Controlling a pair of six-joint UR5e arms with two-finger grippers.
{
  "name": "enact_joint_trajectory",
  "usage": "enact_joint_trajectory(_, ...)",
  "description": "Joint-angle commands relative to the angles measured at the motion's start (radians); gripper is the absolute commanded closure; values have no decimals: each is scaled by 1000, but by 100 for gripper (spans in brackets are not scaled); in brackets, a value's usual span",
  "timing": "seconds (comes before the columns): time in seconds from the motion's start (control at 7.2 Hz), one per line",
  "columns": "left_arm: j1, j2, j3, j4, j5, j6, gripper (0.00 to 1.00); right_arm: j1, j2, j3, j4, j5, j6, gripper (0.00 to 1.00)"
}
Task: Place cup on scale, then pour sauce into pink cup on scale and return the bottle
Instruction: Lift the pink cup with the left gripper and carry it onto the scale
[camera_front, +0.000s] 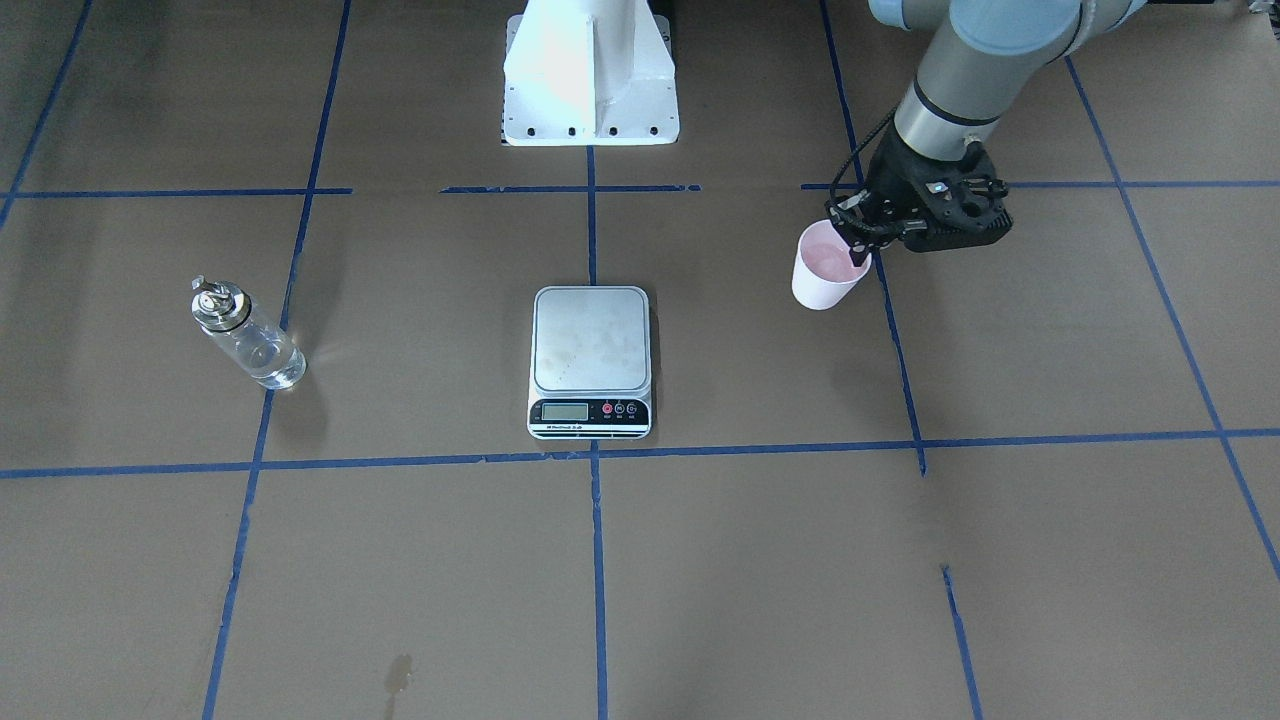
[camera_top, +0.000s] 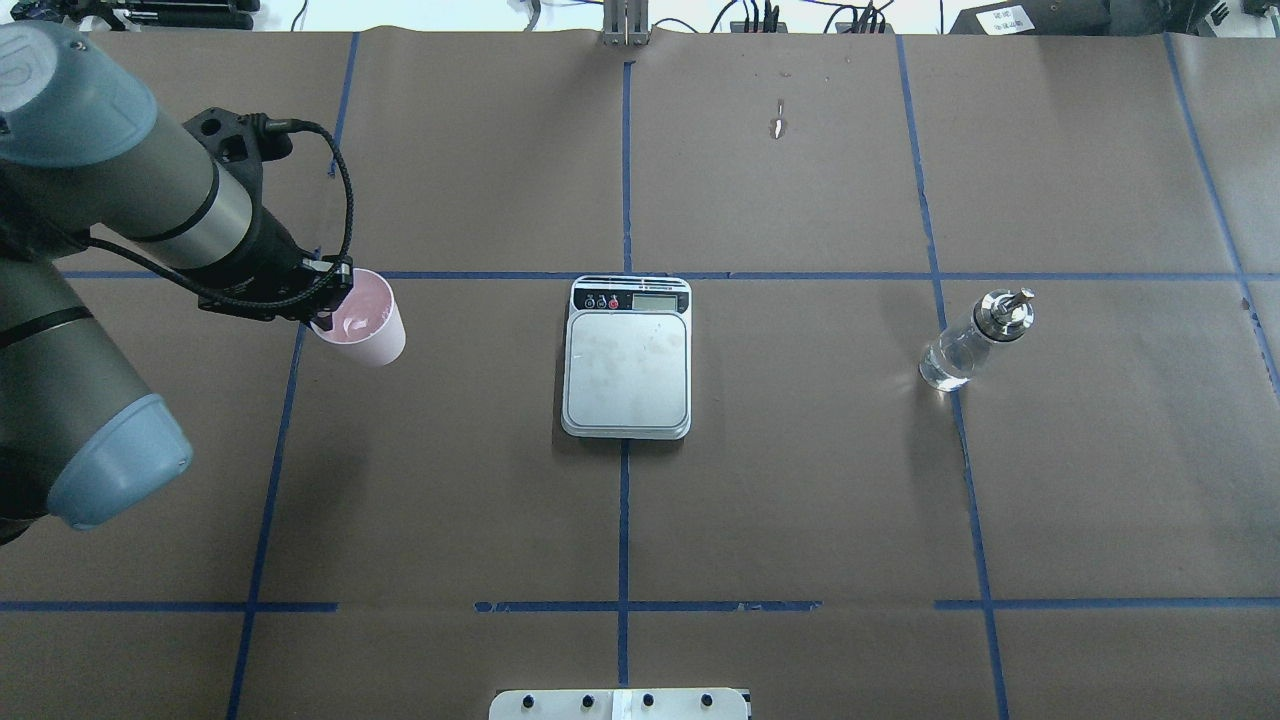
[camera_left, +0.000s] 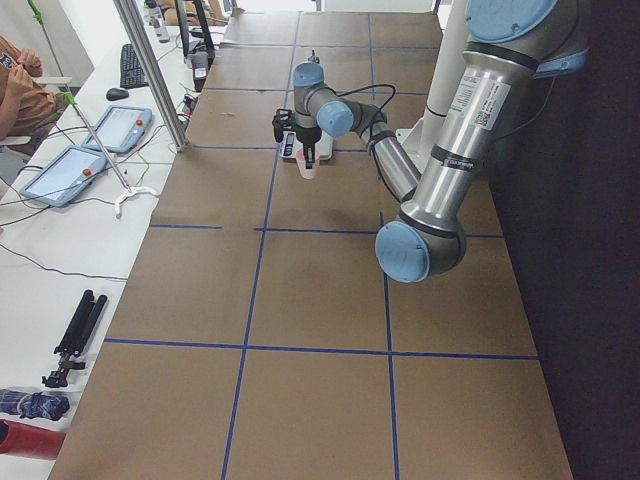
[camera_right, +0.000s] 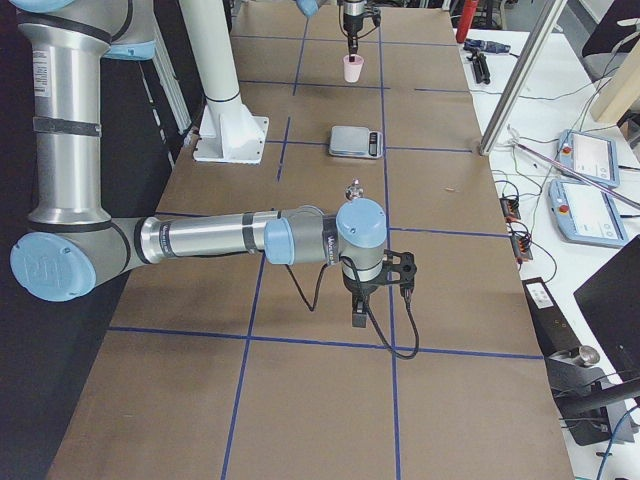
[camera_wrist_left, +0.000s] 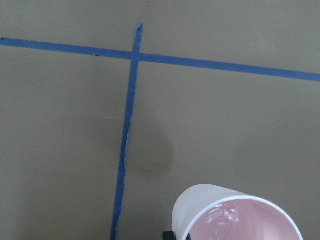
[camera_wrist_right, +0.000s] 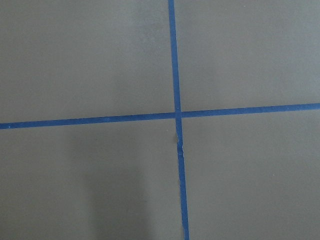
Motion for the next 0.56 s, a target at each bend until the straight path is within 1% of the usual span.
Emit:
enact_joint_trajectory(0.0,12,-160,74,34,-39,-144,100,0,0,8,-1,1,-1,0)
enact_joint_trajectory(0.28,86,-293,198,8,-35,-271,100,1,-1,5,-1,4,2,0)
enact_joint_trajectory(0.42,120,-343,261,-31,-31,-327,100,1,-6,5,-3,4,2,0)
